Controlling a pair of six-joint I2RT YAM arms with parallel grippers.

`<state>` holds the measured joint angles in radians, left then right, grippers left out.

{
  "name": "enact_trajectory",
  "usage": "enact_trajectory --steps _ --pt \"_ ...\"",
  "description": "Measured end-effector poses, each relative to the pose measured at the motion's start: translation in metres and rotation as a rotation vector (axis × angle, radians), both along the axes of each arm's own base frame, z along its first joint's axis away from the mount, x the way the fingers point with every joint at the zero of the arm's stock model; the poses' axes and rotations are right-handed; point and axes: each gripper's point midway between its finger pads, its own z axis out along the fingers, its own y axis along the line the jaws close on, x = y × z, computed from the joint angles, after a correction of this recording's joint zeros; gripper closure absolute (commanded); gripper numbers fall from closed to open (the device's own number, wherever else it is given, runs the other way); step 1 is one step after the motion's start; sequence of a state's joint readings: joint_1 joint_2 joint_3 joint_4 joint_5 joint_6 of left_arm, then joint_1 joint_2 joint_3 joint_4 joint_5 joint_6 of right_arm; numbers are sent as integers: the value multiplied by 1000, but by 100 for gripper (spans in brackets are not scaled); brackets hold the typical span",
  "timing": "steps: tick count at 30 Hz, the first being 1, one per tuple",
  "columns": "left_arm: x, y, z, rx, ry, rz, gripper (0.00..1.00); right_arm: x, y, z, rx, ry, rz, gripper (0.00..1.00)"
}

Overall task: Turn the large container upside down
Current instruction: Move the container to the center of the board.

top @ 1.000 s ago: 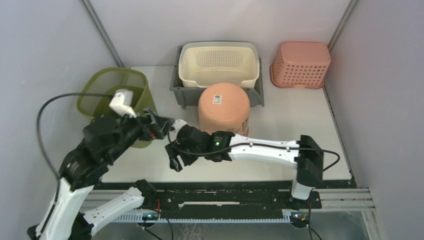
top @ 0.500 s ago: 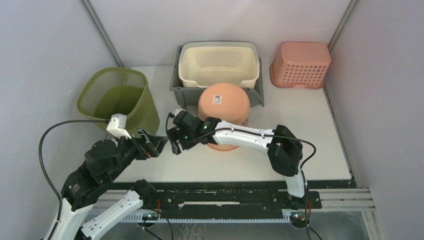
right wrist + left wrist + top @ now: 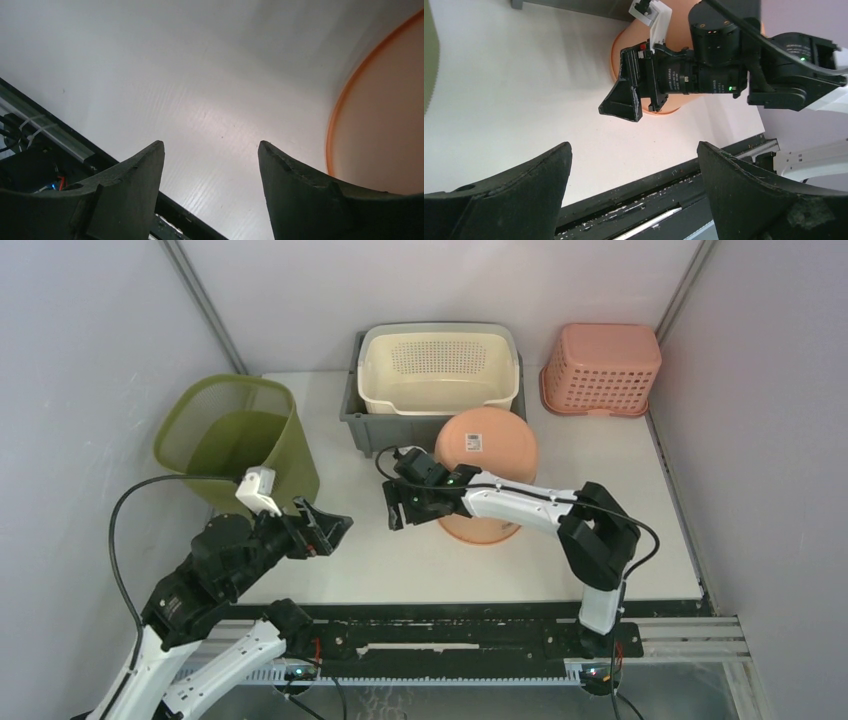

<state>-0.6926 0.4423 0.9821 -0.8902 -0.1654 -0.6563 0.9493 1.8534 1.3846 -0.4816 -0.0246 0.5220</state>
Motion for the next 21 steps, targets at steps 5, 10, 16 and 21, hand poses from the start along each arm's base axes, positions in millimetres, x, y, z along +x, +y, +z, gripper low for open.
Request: enact_trajectory --steps 5,10,16,21 --pt "3 -14 -14 -2 27 -49 0 -8 -14 7 11 -6 -11 23" --pt "2 -26 -31 7 71 -97 0 -11 -31 7 10 -4 -29 23" --pt "2 -37 -49 8 101 -141 0 -3 -66 -4 -20 16 -98 23" --pt "4 -41 -60 -2 122 -143 0 8 -90 -2 -13 19 -154 23"
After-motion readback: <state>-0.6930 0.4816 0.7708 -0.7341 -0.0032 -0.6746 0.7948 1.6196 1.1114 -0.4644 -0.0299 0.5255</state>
